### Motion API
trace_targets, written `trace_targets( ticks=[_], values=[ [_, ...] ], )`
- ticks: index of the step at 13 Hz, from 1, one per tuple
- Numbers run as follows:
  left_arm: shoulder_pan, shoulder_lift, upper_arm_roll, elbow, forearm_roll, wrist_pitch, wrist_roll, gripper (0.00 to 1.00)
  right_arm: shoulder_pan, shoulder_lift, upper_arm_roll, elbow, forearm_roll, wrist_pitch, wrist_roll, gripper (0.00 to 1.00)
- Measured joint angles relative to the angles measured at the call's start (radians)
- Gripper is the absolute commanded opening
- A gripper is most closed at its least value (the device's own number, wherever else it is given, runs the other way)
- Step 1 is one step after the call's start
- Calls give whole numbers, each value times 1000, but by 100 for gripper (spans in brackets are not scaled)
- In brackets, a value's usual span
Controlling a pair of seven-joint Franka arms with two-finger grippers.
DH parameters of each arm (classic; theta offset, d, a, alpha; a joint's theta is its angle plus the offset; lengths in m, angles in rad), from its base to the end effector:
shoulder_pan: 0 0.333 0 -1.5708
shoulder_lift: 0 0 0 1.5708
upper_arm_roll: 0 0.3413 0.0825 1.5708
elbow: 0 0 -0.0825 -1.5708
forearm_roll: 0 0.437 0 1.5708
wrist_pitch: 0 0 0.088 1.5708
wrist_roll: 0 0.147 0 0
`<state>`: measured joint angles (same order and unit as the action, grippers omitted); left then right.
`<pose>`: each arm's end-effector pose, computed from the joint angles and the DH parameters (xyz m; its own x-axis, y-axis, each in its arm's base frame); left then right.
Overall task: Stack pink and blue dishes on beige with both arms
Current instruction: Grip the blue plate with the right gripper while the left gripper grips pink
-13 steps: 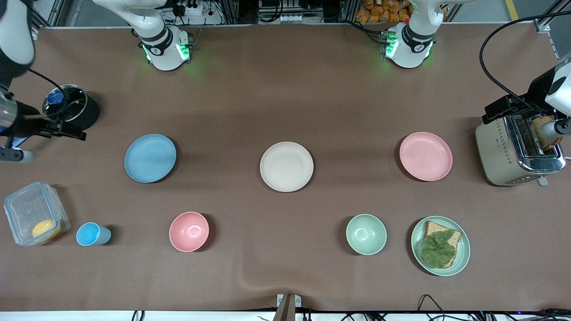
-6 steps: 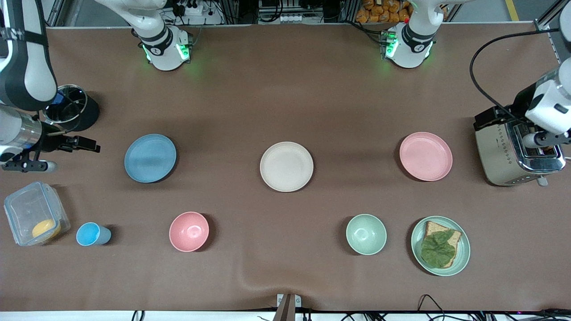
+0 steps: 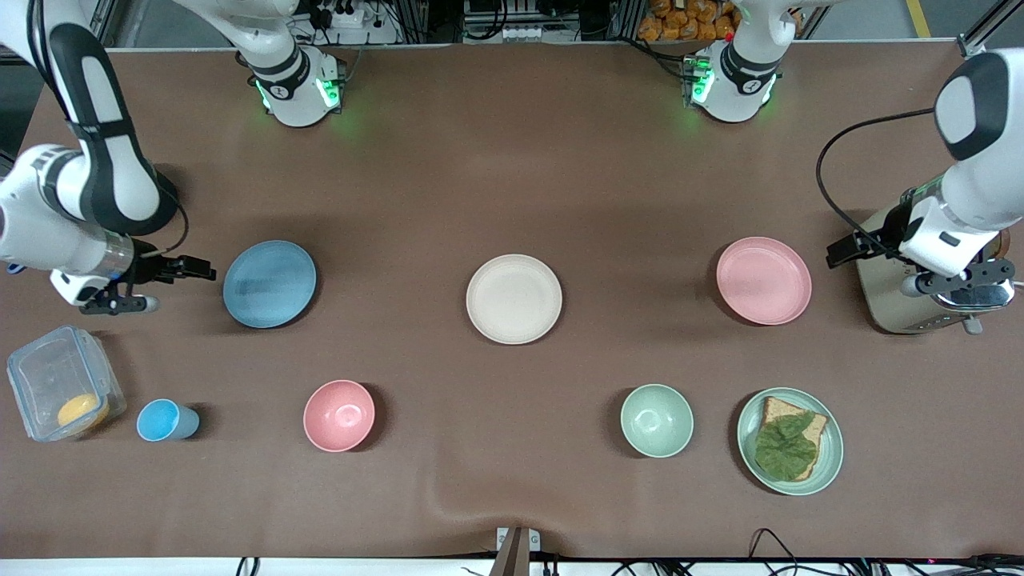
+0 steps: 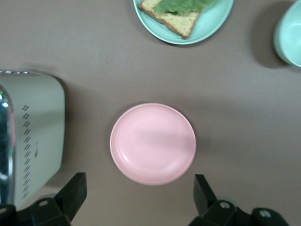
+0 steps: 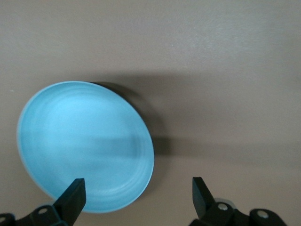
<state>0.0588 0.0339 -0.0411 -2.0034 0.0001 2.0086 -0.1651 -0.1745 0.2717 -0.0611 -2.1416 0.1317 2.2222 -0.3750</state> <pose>0.6051 0.0108 0.3990 0.9829 0.1817 -0.0285 0.1817 -0.9833 -0.0034 0.5681 -0.1286 0.2079 0.9865 0.0601 -0.1522 0.0392 -0.9899 -0.1364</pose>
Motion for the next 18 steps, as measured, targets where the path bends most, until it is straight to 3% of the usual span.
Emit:
trace_targets(
  ticks=[3, 7, 8, 10, 11, 13, 15, 18],
  values=[
    [26, 15, 0, -158, 18, 195, 0, 100, -1, 96, 0, 0, 41, 63, -77, 100],
    [91, 99, 0, -210, 20, 297, 8, 100, 0, 172, 11, 3, 59, 91, -118, 100],
    [108, 129, 0, -216, 21, 314, 11, 100, 1, 181, 15, 5, 60, 92, -121, 84],
    [141, 191, -1, -223, 21, 333, 13, 100, 2, 190, 19, 5, 61, 93, -144, 40],
    [151, 218, -1, -223, 21, 341, 18, 100, 2, 191, 19, 7, 61, 93, -151, 23],
    [157, 262, -1, -224, 21, 346, 28, 100, 2, 191, 21, 9, 61, 90, -163, 0],
    [178, 302, -3, -223, 21, 347, 42, 100, 2, 193, 26, 10, 62, 85, -164, 0],
    [228, 345, -6, -221, 21, 363, 92, 82, 2, 194, 31, 33, 64, 28, -166, 0]
  ],
)
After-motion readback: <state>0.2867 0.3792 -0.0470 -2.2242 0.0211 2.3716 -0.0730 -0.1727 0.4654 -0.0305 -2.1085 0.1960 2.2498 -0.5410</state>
